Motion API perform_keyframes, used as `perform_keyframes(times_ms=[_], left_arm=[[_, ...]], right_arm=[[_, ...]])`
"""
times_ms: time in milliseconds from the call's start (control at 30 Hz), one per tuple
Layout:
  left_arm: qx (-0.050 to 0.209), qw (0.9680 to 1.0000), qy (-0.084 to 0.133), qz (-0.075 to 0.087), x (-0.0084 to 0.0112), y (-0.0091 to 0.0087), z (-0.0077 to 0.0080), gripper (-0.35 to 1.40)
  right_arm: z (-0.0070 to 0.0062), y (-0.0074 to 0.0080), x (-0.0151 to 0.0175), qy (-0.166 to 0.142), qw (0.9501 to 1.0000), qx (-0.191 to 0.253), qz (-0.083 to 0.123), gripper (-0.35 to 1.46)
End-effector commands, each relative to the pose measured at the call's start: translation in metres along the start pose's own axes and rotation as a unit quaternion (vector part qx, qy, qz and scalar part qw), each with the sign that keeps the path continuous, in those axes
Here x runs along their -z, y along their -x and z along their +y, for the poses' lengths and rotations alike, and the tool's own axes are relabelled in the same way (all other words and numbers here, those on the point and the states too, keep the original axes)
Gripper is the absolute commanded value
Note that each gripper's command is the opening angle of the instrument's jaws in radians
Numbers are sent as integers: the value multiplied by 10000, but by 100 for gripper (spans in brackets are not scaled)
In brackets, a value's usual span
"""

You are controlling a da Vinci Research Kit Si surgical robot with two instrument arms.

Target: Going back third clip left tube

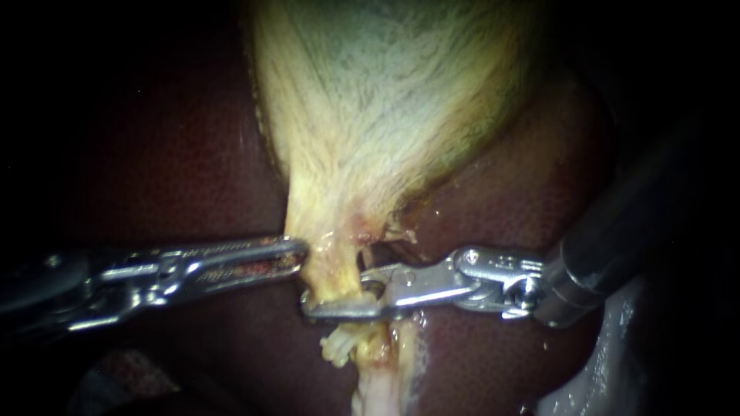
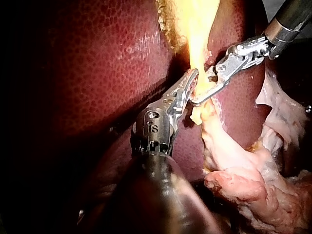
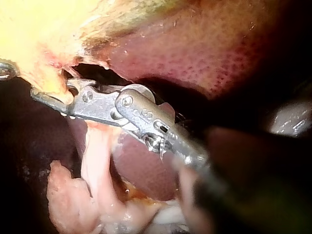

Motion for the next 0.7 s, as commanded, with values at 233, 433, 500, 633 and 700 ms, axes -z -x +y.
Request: perform_keyframes(times_ms=[233,433,500,633,700], left_arm=[[2,10000,0,-1,0,0,0,-35],[3,10000,2,-1,1,0,-1,-35],[3,10000,1,-1,1,0,-1,-35],[2,10000,1,-1,2,0,-1,-35],[2,10000,0,0,2,0,-1,-35]], right_arm=[[-1,-1,-3,9,10000,0,2,-15],[3,-2,-8,28,9994,350,-1,34],[5,-2,-8,32,9989,466,-3,41],[8,-2,-7,34,9973,730,-8,49],[10,-1,-5,35,9964,848,-11,51]])
